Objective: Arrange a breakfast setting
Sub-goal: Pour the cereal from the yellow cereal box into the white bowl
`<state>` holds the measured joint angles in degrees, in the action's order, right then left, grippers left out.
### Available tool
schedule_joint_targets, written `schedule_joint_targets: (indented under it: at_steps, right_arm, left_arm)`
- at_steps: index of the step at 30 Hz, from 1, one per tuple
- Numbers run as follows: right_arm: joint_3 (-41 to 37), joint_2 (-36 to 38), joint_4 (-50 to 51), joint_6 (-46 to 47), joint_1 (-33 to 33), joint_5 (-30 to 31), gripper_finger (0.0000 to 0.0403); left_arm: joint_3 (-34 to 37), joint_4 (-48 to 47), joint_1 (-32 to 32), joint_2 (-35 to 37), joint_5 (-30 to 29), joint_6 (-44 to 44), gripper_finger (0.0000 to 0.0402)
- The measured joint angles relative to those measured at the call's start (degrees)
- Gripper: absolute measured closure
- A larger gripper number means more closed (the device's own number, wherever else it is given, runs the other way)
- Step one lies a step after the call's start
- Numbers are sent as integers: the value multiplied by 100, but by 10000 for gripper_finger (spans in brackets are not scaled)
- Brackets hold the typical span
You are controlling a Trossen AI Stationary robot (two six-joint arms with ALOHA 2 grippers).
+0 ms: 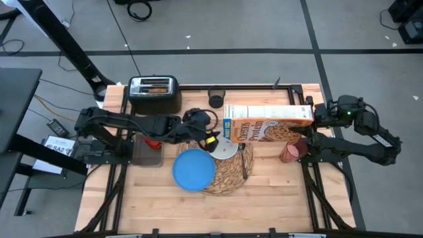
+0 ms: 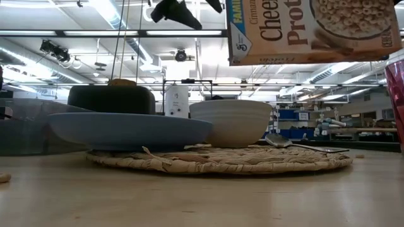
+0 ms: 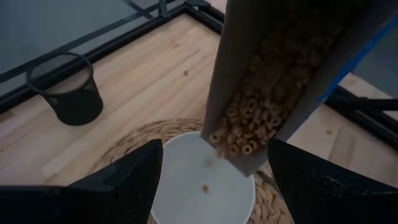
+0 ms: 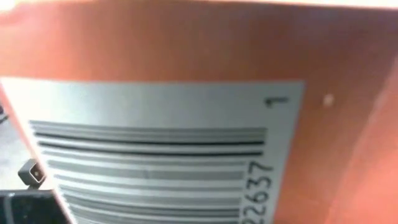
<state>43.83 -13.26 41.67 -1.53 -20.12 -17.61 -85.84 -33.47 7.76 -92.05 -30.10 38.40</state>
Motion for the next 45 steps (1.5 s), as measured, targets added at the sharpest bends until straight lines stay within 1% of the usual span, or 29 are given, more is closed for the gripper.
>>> schedule_joint_targets:
  at_steps: [10, 17, 28, 45]
  right_arm:
    - [28, -75, 235, -25, 4, -2, 133]
    - [301, -348, 570, -280, 4, 3, 133]
    - [387, -605, 637, -461, 4, 17, 133]
    - [387, -588, 640, -473, 4, 59, 133]
  left_arm:
    - [2, 237, -3, -348, 106, -8, 107]
    - [2, 483, -1, -633, 186, -30, 107]
    - [8, 419, -1, -757, 197, -50, 107]
    - [7, 436, -58, -735, 260, -23, 107]
